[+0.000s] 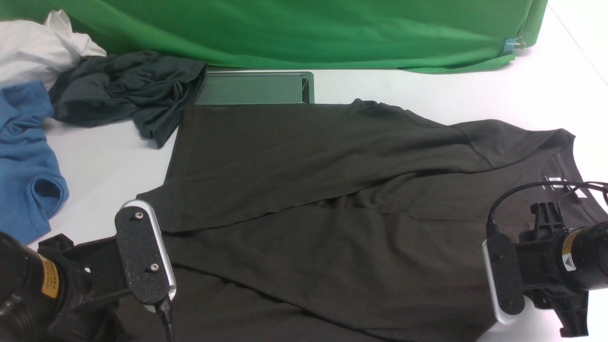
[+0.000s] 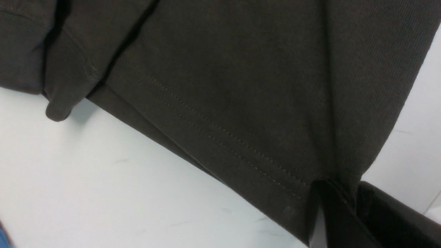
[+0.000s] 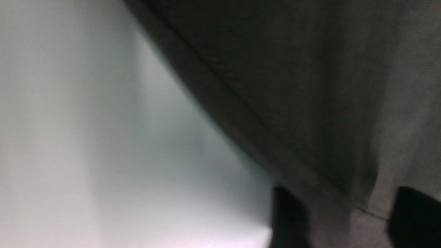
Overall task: Fold a long-sleeved shirt on a white desktop.
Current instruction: 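Grasp the near edge of the shirt at its hem and shoulder corners, then fold the black garment in half by bringing its near edge over to the far edge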
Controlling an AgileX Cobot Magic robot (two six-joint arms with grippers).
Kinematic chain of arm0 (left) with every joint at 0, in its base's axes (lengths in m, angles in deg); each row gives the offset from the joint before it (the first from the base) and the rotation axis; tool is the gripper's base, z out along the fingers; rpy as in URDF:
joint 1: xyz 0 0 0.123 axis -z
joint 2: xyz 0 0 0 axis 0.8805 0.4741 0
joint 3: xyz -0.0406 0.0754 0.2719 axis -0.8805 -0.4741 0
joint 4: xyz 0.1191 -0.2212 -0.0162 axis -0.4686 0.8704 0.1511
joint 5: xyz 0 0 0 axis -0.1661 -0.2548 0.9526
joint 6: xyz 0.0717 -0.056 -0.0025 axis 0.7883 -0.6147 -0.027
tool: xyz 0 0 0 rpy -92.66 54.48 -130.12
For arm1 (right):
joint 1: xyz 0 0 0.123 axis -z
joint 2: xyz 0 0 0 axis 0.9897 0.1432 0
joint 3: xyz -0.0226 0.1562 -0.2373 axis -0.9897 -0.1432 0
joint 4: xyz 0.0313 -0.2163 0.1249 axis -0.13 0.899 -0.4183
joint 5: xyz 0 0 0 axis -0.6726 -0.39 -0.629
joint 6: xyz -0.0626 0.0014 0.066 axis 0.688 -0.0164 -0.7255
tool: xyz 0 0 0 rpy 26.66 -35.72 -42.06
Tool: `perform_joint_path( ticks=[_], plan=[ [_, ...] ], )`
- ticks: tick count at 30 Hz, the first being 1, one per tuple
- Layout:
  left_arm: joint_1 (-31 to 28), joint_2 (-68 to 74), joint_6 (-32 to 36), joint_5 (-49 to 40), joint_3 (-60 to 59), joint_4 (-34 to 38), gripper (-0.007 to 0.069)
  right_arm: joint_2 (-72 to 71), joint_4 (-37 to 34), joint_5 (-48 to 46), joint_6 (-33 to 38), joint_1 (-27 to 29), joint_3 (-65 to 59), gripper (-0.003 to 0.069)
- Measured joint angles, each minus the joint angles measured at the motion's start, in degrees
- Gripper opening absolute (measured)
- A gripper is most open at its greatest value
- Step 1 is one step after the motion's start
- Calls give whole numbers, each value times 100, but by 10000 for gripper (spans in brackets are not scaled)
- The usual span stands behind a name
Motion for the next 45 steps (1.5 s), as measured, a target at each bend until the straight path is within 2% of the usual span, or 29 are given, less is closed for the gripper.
perform_joint_path(
  ticks=[1, 4, 5, 6, 8, 17, 23, 28, 33, 40, 45],
  plan=[
    [0, 0, 2, 0, 0, 0, 38, 14, 0, -22, 6, -6, 0, 258],
    [0, 0, 2, 0, 0, -27, 38, 9, -5, -100, 4, -11, 0, 114],
    [0, 0, 2, 0, 0, -27, 38, 8, -5, -112, 4, -11, 0, 106],
    [0, 0, 2, 0, 0, -55, 38, -8, -5, -132, 4, -17, 0, 62],
    [0, 0, 19, 0, 0, -83, 38, -39, -12, -153, 4, -22, -5, 41],
    [0, -227, -3, -28, 0, -18, 38, -609, -156, -1081, -177, -30, -105, 38],
    [0, -655, -16, -160, 0, 190, 38, -1422, -928, -1886, -191, -30, -110, 37],
    [0, -868, -288, -73, 0, 191, 38, -1795, -1232, -2440, -300, -30, -110, 36],
    [0, -904, -470, 227, 0, 196, 38, -1891, -1261, -2338, -314, -30, -110, 35],
    [-129, -555, -772, 1101, 0, 46, 38, -1885, -1248, -1800, -302, -30, -110, 34],
    [-317, -40, -919, 1245, 49, 39, 38, -1655, -1185, -1687, -290, -30, -110, 34]
  ],
)
